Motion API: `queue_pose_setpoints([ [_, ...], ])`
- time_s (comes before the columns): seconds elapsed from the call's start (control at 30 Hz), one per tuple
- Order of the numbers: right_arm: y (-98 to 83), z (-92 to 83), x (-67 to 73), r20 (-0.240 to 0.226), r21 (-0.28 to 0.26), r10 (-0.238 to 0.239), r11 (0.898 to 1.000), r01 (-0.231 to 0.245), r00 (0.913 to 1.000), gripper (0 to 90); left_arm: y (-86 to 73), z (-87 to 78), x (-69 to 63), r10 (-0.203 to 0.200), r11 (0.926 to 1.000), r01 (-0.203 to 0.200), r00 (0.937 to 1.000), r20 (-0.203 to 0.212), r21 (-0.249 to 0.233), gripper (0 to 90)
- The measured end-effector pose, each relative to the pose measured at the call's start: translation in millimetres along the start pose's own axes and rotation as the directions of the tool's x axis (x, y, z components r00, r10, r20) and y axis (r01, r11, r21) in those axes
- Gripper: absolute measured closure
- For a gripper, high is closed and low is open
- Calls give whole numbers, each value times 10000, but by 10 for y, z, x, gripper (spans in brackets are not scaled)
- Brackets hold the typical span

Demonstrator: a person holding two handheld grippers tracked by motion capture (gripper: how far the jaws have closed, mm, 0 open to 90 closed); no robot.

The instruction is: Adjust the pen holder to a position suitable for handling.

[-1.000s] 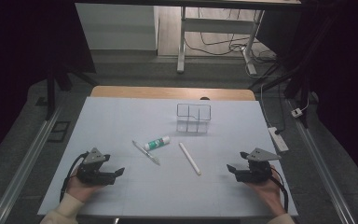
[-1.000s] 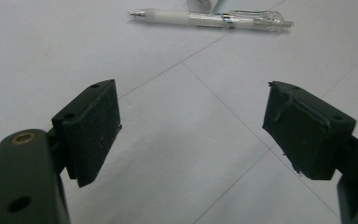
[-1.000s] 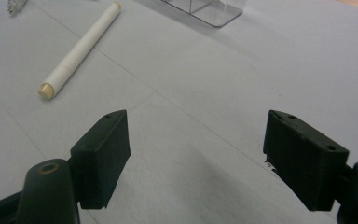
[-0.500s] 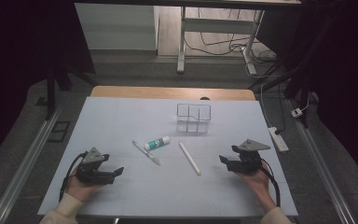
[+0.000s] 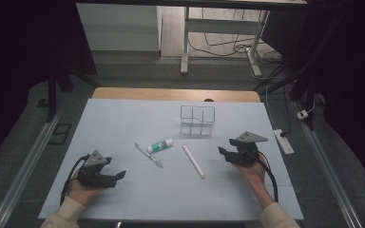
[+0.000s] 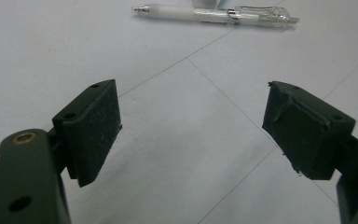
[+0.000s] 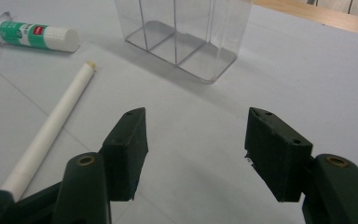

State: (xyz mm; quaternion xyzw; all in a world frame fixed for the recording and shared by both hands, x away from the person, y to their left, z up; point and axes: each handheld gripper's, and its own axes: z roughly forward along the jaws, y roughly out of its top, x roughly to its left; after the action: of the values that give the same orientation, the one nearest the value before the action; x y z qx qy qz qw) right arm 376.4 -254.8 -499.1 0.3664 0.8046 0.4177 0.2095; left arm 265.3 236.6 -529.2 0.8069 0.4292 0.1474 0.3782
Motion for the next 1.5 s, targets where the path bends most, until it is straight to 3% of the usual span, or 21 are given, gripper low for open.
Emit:
queue_pose_setpoints([
  [0.4,87,145,-74,52,-168,341,9993,-340,9994,509,-1,12,0,20,10000,-20,10000,32,89,192],
  [0.67,158,245,-93,97,-144,250,9996,-249,9996,585,-5,19,0,54,9998,-55,10000,54,169,192],
  [1.07,234,430,-129,197,141,74,9999,-76,9998,883,-7,31,-6,87,9996,-90,9999,79,275,191],
  [1.5,373,616,-225,403,-156,656,9978,-650,9970,888,-12,37,-5,138,9993,-141,9999,96,333,191],
])
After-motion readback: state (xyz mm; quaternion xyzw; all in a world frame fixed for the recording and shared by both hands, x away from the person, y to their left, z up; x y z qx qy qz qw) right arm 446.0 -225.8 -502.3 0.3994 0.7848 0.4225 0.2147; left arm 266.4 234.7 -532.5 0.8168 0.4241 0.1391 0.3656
